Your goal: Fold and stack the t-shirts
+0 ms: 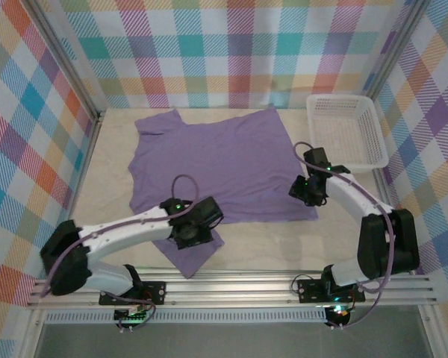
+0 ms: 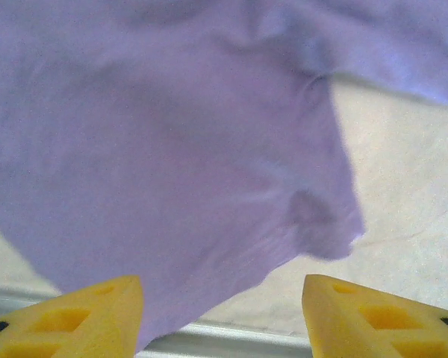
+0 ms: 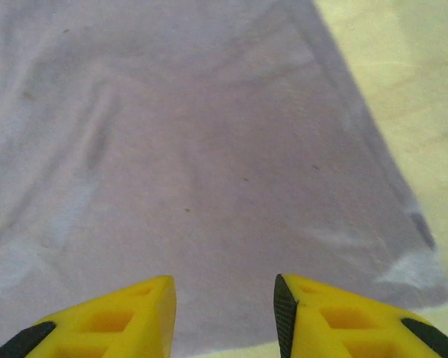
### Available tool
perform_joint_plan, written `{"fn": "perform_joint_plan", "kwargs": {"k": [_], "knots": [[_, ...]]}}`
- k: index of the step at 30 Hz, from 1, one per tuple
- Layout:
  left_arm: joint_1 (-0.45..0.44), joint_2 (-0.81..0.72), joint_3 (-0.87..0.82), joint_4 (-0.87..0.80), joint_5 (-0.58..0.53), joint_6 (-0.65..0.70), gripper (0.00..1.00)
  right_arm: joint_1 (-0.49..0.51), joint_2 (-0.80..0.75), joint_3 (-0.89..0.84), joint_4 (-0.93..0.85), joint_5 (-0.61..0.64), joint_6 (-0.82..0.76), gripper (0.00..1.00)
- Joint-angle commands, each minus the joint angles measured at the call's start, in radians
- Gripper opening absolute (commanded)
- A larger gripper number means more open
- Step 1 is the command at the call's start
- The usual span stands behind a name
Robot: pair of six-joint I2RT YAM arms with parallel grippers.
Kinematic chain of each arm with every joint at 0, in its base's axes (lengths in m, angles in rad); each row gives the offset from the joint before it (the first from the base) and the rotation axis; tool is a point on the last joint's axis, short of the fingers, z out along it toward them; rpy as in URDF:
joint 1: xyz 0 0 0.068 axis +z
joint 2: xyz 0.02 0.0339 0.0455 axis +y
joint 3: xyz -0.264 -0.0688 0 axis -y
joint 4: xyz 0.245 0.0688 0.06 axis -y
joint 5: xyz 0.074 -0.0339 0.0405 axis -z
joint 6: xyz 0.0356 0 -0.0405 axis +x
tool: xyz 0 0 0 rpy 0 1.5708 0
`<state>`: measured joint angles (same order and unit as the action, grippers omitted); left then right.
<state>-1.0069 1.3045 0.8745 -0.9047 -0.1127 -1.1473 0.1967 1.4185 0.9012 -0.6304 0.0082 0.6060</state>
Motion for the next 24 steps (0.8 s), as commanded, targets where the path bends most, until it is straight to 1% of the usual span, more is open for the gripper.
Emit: {"fn": "perform_joint_plan", "kwargs": {"k": [1, 3, 5, 10, 15, 16, 17, 19, 20, 21, 22, 24], "knots": [[-0.019, -0.091, -0.16, -0.026, 0.096, -0.113, 0.57, -0.012, -0.054, -0.03, -0.03, -0.067, 0.061, 0.41], [-0.019, -0.141, -0.217, 0.0, 0.11, -0.15, 0.57, -0.033, -0.06, -0.062, -0.005, -0.115, 0.091, 0.41], [-0.019, -0.151, -0.257, 0.055, 0.138, -0.174, 0.57, -0.048, -0.06, -0.085, 0.013, -0.135, 0.107, 0.41], [-0.019, -0.104, -0.284, 0.135, 0.161, -0.186, 0.54, -0.062, -0.037, -0.094, 0.021, -0.129, 0.103, 0.41], [-0.024, -0.013, -0.334, 0.296, 0.225, -0.196, 0.5, -0.081, -0.027, -0.107, 0.027, -0.12, 0.098, 0.41], [-0.024, 0.01, -0.332, 0.314, 0.229, -0.194, 0.48, -0.088, -0.029, -0.112, 0.03, -0.119, 0.098, 0.41], [-0.024, 0.03, -0.327, 0.32, 0.225, -0.19, 0.42, -0.094, -0.033, -0.119, 0.031, -0.115, 0.102, 0.41], [-0.024, 0.05, -0.318, 0.318, 0.192, -0.188, 0.24, -0.106, -0.046, -0.133, 0.032, -0.102, 0.106, 0.41], [-0.024, 0.05, -0.31, 0.302, 0.163, -0.184, 0.12, -0.111, -0.051, -0.137, 0.03, -0.09, 0.107, 0.41], [-0.024, 0.044, -0.302, 0.278, 0.139, -0.182, 0.04, -0.116, -0.053, -0.137, 0.021, -0.076, 0.107, 0.41], [-0.024, 0.029, -0.29, 0.242, 0.111, -0.185, 0.0, -0.124, -0.055, -0.137, 0.008, -0.058, 0.109, 0.43], [-0.024, -0.025, -0.287, 0.198, 0.074, -0.199, 0.0, -0.145, -0.069, -0.147, -0.017, -0.022, 0.122, 0.46]]}}
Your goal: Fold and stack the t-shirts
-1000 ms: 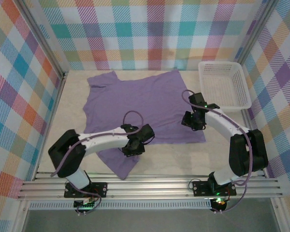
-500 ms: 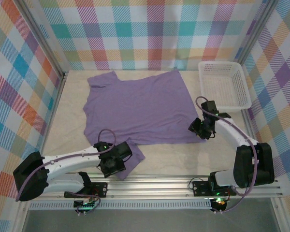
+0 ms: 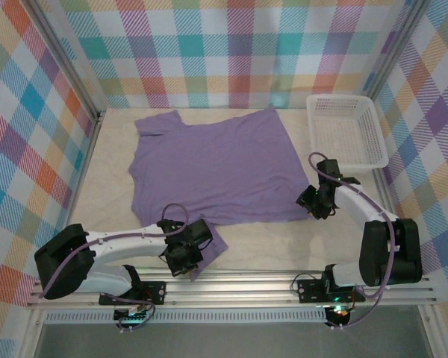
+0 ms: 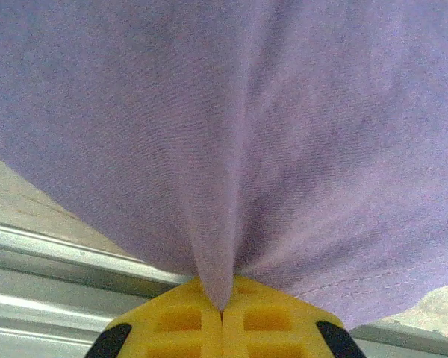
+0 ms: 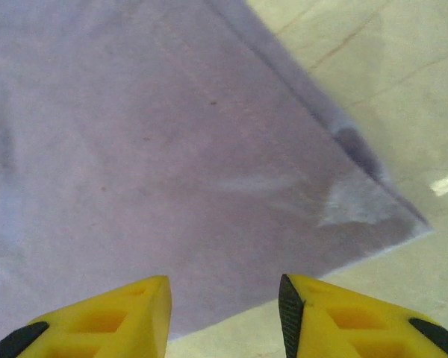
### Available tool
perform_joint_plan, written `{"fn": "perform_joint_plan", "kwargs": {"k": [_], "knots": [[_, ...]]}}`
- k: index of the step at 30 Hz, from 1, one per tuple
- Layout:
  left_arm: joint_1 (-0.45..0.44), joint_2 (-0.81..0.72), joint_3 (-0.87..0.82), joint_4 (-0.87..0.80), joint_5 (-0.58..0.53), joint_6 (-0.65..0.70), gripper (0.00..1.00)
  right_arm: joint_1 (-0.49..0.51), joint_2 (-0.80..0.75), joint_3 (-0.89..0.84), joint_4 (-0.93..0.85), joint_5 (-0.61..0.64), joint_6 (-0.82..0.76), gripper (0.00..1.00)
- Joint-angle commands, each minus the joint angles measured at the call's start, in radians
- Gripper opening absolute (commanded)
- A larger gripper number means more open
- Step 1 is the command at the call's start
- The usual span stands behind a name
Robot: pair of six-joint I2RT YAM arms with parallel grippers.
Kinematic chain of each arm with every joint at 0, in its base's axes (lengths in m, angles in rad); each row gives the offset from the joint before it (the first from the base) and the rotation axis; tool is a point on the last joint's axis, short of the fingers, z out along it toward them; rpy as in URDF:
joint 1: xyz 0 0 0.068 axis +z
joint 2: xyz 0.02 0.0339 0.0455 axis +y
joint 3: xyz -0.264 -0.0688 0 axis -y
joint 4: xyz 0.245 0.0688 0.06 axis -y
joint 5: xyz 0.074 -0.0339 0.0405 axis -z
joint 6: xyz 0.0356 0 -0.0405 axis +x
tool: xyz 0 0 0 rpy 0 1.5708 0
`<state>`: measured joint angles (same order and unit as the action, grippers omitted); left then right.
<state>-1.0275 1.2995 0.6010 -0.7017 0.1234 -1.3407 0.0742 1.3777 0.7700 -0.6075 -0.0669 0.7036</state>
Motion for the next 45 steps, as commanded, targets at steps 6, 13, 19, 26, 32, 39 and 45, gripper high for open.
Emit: {"fn": "perform_joint_plan", "kwargs": {"k": [6, 13, 19, 26, 32, 39, 45], "knots": [[-0.003, -0.223, -0.03, -0.17, -0.196, -0.038, 0.0, -0.088, -0.003, -0.051, 0.004, 0.014, 0.042, 0.48], [-0.003, -0.367, -0.044, -0.273, -0.197, -0.066, 0.0, -0.091, 0.027, -0.073, 0.005, 0.021, 0.09, 0.43], [-0.003, -0.391, -0.035, -0.292, -0.196, -0.072, 0.0, -0.091, 0.049, -0.075, 0.019, 0.035, 0.106, 0.41], [-0.003, -0.439, -0.038, -0.332, -0.206, -0.07, 0.0, -0.091, 0.115, -0.061, 0.104, 0.046, 0.051, 0.03], [-0.003, -0.565, -0.009, -0.424, -0.258, -0.1, 0.0, -0.085, -0.103, -0.079, 0.004, 0.075, 0.034, 0.0], [-0.003, -0.624, 0.135, -0.483, -0.368, -0.073, 0.0, -0.023, -0.352, -0.107, -0.18, 0.088, 0.075, 0.0], [0.003, -0.545, 0.341, -0.541, -0.548, -0.049, 0.0, -0.012, -0.351, -0.001, -0.224, 0.094, 0.083, 0.0]]}}
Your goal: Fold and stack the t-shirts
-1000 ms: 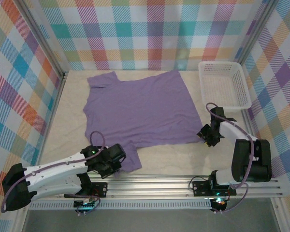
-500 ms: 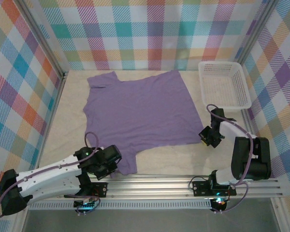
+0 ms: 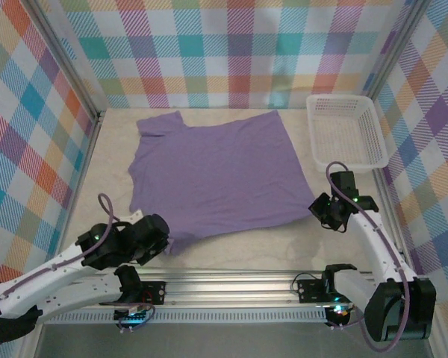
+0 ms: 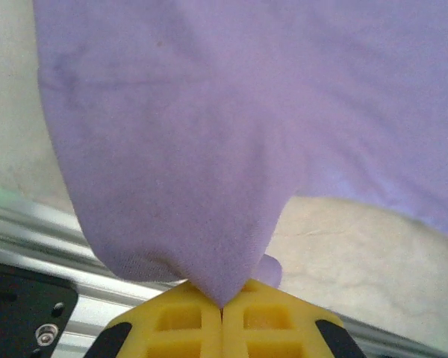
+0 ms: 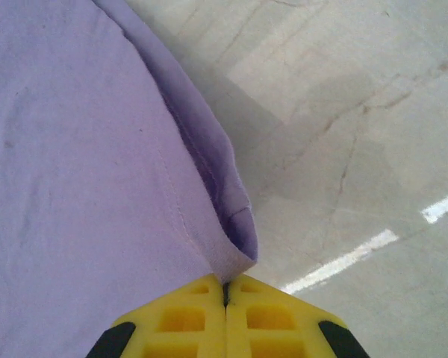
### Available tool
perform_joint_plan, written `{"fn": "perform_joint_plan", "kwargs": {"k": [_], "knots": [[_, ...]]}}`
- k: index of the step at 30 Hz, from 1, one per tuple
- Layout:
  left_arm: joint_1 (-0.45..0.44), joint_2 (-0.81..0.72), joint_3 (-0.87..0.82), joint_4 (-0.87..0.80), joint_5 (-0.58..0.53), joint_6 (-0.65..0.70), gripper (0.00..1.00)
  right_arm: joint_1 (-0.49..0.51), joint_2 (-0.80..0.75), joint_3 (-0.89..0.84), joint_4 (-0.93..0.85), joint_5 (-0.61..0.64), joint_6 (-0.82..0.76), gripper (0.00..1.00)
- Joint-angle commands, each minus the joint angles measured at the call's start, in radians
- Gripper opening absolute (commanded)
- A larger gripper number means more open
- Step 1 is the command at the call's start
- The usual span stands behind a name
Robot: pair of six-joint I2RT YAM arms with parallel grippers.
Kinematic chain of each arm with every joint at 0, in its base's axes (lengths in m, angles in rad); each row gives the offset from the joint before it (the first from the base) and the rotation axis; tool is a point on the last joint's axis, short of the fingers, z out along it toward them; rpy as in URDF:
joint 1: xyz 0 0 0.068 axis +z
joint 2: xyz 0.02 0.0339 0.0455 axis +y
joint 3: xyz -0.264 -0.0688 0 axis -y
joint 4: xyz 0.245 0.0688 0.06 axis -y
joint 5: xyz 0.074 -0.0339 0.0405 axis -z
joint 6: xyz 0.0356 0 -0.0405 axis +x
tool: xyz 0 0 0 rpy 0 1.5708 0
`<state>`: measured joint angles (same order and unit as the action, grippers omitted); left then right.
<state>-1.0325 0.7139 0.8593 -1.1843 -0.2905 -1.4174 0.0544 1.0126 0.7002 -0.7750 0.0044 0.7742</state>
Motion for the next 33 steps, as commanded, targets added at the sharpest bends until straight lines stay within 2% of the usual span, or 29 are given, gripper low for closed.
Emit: {"fn": "perform_joint_plan", "kwargs": {"k": [1, 3, 8, 12, 19, 23, 33], "knots": [[0.021, 0.064, 0.108, -0.055, -0.144, 0.043, 0.0, 0.008, 0.027, 0.094, -0.055, 0.024, 0.006, 0.0], [0.081, 0.124, 0.166, -0.031, -0.133, 0.11, 0.0, 0.009, 0.076, 0.161, -0.052, 0.018, -0.01, 0.0], [0.38, 0.238, 0.214, 0.105, 0.046, 0.317, 0.0, 0.009, 0.213, 0.293, -0.012, -0.014, -0.054, 0.0], [0.54, 0.373, 0.318, 0.13, 0.113, 0.454, 0.0, 0.009, 0.327, 0.396, 0.016, -0.052, -0.077, 0.0], [0.708, 0.557, 0.447, 0.184, 0.161, 0.597, 0.0, 0.012, 0.528, 0.546, 0.068, -0.093, -0.108, 0.0], [0.781, 0.611, 0.445, 0.232, 0.201, 0.637, 0.0, 0.013, 0.626, 0.628, 0.095, -0.086, -0.132, 0.0], [0.886, 0.746, 0.481, 0.325, 0.256, 0.729, 0.0, 0.031, 0.863, 0.834, 0.097, -0.099, -0.172, 0.0]]}}
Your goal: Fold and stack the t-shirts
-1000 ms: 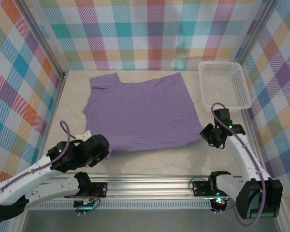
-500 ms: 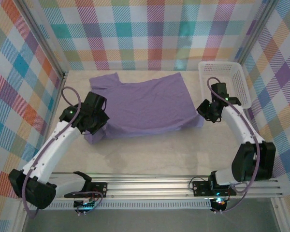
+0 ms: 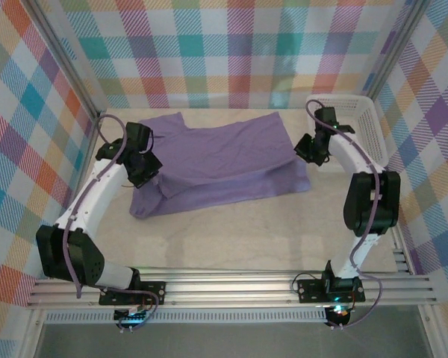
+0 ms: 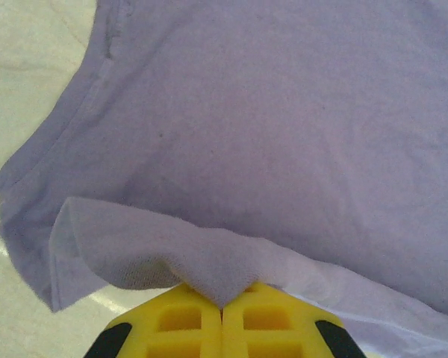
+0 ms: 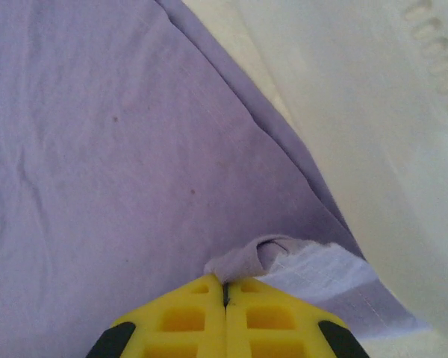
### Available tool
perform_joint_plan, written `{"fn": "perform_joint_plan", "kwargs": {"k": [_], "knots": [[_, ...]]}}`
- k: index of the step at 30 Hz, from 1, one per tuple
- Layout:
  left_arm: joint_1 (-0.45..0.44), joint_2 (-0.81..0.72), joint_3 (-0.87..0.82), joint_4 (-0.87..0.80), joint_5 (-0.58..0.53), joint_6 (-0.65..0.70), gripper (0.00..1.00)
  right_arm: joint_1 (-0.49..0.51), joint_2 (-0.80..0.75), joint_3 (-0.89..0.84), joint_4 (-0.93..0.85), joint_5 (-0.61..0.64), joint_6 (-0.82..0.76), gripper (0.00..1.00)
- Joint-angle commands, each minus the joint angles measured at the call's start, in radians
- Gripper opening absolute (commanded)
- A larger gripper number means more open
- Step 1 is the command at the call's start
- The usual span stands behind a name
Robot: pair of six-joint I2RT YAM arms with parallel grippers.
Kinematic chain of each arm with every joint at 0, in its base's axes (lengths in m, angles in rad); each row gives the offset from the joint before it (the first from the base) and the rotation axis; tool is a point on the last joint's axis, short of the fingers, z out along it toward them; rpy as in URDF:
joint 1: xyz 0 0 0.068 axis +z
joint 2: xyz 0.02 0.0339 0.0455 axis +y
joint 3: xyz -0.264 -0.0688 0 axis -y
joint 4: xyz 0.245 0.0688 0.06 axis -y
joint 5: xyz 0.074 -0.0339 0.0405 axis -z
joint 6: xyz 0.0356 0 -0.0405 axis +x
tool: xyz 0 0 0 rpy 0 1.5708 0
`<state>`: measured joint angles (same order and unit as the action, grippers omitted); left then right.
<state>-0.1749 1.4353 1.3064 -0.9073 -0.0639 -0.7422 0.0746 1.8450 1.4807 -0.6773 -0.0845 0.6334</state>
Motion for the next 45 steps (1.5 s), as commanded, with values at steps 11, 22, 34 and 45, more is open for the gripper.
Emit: {"fn": "perform_joint_plan", "kwargs": {"k": [11, 22, 34, 45], "knots": [[0.083, 0.2, 0.15, 0.049, 0.007, 0.133, 0.0, 0.046, 0.187, 0.244, -0.062, 0.025, -0.052, 0.0], [0.114, 0.378, 0.271, 0.107, -0.028, 0.189, 0.14, 0.055, 0.28, 0.341, -0.071, 0.022, -0.106, 0.26], [0.109, 0.141, -0.061, 0.211, 0.198, 0.011, 0.6, 0.096, -0.026, 0.108, -0.021, -0.016, -0.136, 0.46], [0.091, 0.249, -0.249, 0.434, 0.306, -0.101, 0.46, 0.17, -0.292, -0.197, 0.077, -0.141, -0.056, 0.47]]}}
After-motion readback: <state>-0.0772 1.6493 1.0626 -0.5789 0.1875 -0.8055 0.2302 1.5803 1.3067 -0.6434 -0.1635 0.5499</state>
